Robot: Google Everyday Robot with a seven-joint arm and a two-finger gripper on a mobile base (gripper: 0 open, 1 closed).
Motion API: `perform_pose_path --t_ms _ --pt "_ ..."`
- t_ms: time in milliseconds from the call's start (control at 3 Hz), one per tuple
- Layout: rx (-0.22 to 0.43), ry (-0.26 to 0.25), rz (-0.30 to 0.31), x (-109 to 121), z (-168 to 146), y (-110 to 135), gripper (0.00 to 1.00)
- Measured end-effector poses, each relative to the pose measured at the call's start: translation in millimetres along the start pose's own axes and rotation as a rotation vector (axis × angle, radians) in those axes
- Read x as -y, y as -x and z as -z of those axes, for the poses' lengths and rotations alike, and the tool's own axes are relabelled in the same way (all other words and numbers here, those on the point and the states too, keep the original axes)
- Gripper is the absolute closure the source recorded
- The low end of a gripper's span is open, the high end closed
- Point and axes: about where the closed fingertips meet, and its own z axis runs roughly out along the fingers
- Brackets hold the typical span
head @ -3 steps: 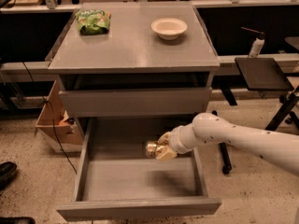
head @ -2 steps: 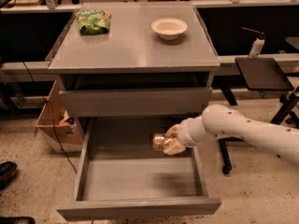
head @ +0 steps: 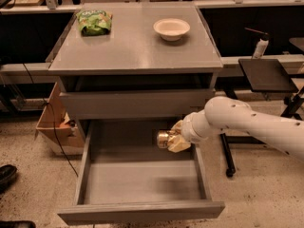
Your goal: Pick orange can from middle drawer and place on counter
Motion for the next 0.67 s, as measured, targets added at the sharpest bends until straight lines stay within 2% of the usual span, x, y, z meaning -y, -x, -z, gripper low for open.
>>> perform_pose_path --t_ms 667 --pt "-0.149 -0.082 0.081 48.4 90.2 62.7 1.00"
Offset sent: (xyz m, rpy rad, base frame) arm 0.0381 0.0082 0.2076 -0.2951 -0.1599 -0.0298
